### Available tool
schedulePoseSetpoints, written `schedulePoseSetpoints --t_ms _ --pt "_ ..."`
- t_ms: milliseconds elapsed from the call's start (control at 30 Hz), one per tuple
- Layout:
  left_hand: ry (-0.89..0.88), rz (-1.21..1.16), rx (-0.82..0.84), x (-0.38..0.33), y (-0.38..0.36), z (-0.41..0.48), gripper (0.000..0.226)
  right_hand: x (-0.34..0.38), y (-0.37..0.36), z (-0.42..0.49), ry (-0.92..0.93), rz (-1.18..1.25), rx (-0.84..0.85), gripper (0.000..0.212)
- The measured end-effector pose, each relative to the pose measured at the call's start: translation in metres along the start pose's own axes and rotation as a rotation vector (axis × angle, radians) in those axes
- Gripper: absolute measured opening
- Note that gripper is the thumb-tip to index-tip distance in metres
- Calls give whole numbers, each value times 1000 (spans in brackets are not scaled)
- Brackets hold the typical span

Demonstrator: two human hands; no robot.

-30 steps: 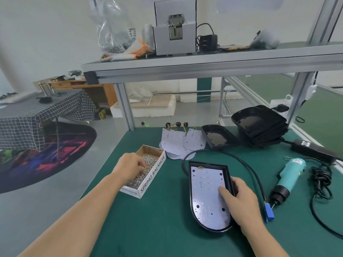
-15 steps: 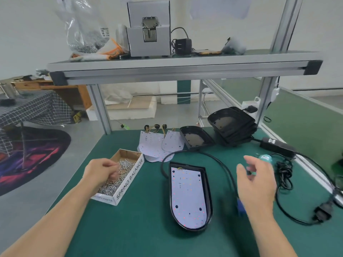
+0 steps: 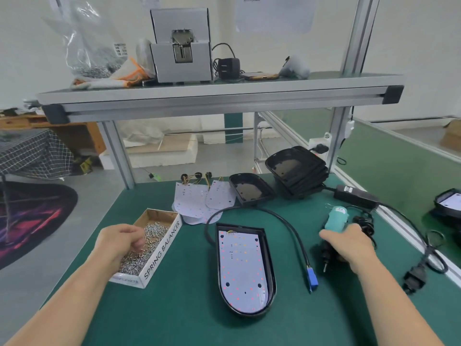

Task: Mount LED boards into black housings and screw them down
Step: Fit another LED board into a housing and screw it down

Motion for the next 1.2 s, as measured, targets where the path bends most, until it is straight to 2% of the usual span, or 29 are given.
schedulePoseSetpoints --t_ms 100,133,200,233,267,333,400,467,567,600,700,833,1000,1200 --pt "164 -710 184 4 -16 -6 29 -11 0 -4 -24 651 153 13" --pt "208 -876 252 1 -24 -12 42 -11 0 -8 -32 831 198 9" --pt "243 -1077 405 -11 -40 -25 74 -6 0 -17 -21 1111 287 13" --pt "250 -1141 463 -19 -48 -32 79 -2 -1 -20 -6 1187 330 11" --pt "267 -1182 505 -26 -58 -41 70 2 -2 -24 10 1227 365 11" --pt "308 -1231 553 -37 -78 -58 46 9 -3 -27 58 1262 383 32" --pt "341 -1225 587 -46 -98 -73 33 15 -6 -29 86 1308 351 49" --pt "365 -1168 626 -55 -119 -88 25 21 -14 -35 103 1419 374 45" --pt "371 -1116 760 -70 -150 -114 45 34 -34 -47 121 1580 514 36" --pt "379 -1099 789 -72 -158 -121 42 39 -40 -52 133 1608 564 33" --pt "425 -1062 784 -71 -178 -137 20 55 -49 -64 220 1578 622 28" --pt "399 -995 786 -70 -193 -152 26 68 -50 -72 368 1456 523 22" --pt "315 -786 760 -63 -201 -160 19 97 -59 -88 406 1530 687 16" --pt "225 -602 822 -57 -209 -170 16 116 -54 -91 403 1548 530 37"
Point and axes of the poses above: each hand's wrist, its own z-axis towards the middle knuckle, its own y-axis out of the back of the hand, x = y × z, the point moved 8 cm from there along z, towards the middle knuckle, and after that the axes turned 7 degrees about x, right-handed, at the moved point
